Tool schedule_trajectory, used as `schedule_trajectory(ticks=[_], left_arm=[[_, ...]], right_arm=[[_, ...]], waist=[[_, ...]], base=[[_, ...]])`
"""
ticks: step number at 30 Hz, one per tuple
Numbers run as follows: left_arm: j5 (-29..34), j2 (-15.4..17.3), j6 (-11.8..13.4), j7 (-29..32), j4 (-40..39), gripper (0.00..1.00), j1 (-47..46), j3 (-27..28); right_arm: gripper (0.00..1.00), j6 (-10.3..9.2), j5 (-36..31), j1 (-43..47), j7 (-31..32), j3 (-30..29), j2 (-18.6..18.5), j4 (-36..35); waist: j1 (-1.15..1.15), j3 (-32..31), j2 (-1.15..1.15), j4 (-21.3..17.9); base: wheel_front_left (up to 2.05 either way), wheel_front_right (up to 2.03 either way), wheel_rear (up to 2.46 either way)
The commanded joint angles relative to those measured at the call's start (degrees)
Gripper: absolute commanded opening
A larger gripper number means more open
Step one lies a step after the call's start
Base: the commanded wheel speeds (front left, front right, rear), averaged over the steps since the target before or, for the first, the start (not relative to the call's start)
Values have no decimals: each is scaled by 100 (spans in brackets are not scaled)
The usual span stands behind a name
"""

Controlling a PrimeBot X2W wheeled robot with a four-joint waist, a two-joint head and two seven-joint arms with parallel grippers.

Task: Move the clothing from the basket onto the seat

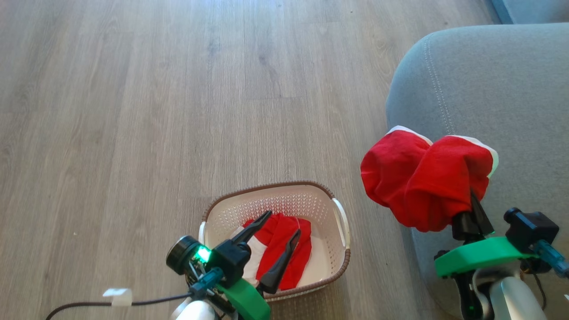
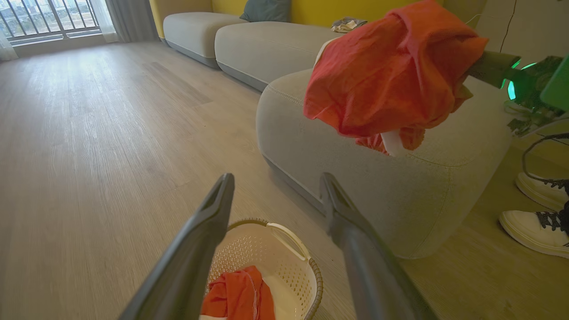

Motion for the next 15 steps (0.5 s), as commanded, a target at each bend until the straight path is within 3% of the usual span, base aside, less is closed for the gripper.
schedule_trajectory(ticks=[1, 15], left_arm=[[-31, 30, -7, -28, -168, 100, -147, 167], [-16, -22, -7, -28, -185, 100, -155, 171]], right_arm=[[0, -2, 20, -140, -37, 120, 8, -175], [0, -2, -94, -218, -37, 36, 8, -299]], waist=[[0, -6, 0, -10], [0, 60, 0, -186]], base=[[0, 0, 0], [0, 0, 0]])
